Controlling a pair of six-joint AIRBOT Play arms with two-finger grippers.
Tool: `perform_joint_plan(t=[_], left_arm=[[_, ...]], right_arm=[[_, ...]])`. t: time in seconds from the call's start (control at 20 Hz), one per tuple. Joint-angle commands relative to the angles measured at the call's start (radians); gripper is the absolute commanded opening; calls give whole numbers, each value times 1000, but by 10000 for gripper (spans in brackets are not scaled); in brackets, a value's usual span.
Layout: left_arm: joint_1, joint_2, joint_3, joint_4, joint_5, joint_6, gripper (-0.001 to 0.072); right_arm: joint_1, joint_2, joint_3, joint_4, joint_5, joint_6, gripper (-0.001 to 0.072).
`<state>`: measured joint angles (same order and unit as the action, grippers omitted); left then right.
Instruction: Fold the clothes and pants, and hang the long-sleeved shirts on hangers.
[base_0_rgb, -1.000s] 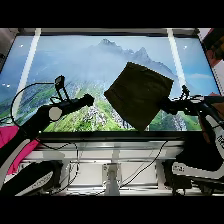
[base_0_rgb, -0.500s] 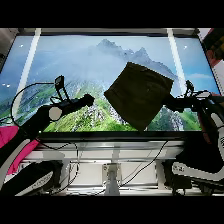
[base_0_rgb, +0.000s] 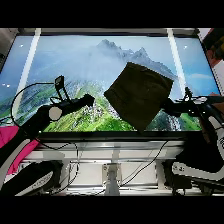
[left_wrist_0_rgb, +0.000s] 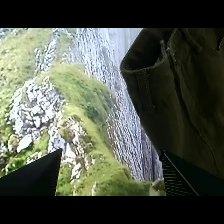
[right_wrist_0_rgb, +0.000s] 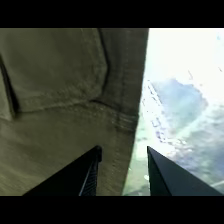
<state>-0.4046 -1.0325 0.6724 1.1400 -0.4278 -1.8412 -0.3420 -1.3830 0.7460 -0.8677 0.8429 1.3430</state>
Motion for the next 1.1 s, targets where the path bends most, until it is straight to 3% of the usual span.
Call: perform_joint_plan(t=[0.0, 0.1, 0.3, 0.35, 0.4, 0.65, 0.8, 1.05], left_arm=[[1, 0, 0, 0, 1, 0, 692], [1, 0, 0, 0, 1, 0, 692], [1, 0, 0, 0, 1, 0, 692], [1, 0, 0, 0, 0, 0, 692], [1, 0, 0, 0, 0, 0, 692], [1, 0, 1, 0, 1, 0, 692], [1, 2, 1, -29, 2, 0, 693], [-8, 1, 3, -71, 39, 5, 692]], right_arm=[[0, -5, -13, 52, -36, -2, 346], [6, -14, -13, 78, -37, -2, 338], [87, -16, -13, 78, -101, -2, 234], [109, -16, -13, 78, -114, -2, 154], [128, -15, -13, 77, -125, -2, 14], [136, 41, 29, 74, -27, -9, 18], [136, 164, 92, 74, 47, -82, 18], [136, 367, 207, -60, -60, -102, 18]])
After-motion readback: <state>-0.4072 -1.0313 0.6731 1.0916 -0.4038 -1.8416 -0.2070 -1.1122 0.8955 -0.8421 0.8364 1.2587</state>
